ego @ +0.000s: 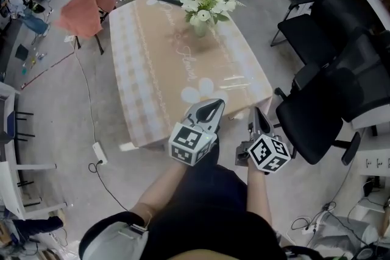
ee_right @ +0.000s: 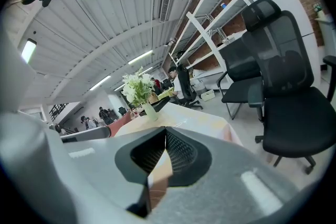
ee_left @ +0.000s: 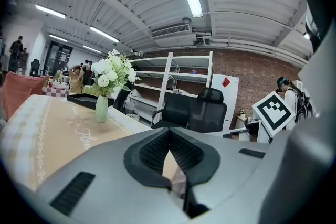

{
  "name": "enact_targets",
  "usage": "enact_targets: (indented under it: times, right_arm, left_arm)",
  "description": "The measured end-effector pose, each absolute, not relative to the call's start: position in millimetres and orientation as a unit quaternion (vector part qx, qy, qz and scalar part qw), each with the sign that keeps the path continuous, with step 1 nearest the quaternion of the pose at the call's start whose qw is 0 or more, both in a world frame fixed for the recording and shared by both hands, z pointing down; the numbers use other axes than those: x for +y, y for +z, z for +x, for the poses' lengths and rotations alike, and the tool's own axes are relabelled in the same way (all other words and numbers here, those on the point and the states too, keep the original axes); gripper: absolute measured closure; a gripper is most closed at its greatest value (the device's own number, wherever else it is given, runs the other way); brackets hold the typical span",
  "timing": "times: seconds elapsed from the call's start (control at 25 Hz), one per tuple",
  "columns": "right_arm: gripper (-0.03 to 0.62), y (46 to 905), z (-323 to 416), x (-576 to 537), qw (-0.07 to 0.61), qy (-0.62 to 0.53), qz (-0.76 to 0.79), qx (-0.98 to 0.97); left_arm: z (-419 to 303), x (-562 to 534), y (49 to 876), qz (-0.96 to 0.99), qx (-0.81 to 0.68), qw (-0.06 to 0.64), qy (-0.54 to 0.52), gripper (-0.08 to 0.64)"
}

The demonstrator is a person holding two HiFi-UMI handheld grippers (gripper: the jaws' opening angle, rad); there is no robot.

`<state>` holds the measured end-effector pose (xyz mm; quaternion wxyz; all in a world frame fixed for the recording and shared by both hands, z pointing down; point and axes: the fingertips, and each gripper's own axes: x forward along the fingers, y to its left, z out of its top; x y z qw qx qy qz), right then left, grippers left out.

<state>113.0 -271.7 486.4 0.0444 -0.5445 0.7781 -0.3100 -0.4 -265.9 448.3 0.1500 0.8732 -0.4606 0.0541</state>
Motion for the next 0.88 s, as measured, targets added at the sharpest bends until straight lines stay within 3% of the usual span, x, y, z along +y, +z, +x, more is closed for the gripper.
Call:
enact_targets:
  times: [0.88]
  right_arm:
    - [0.589,498,126,-324,0.007,-0.3,-0.556,0.776]
  left_arm:
    - [10,-318,453,0.871,-0.459,0.168,0.046,0.554]
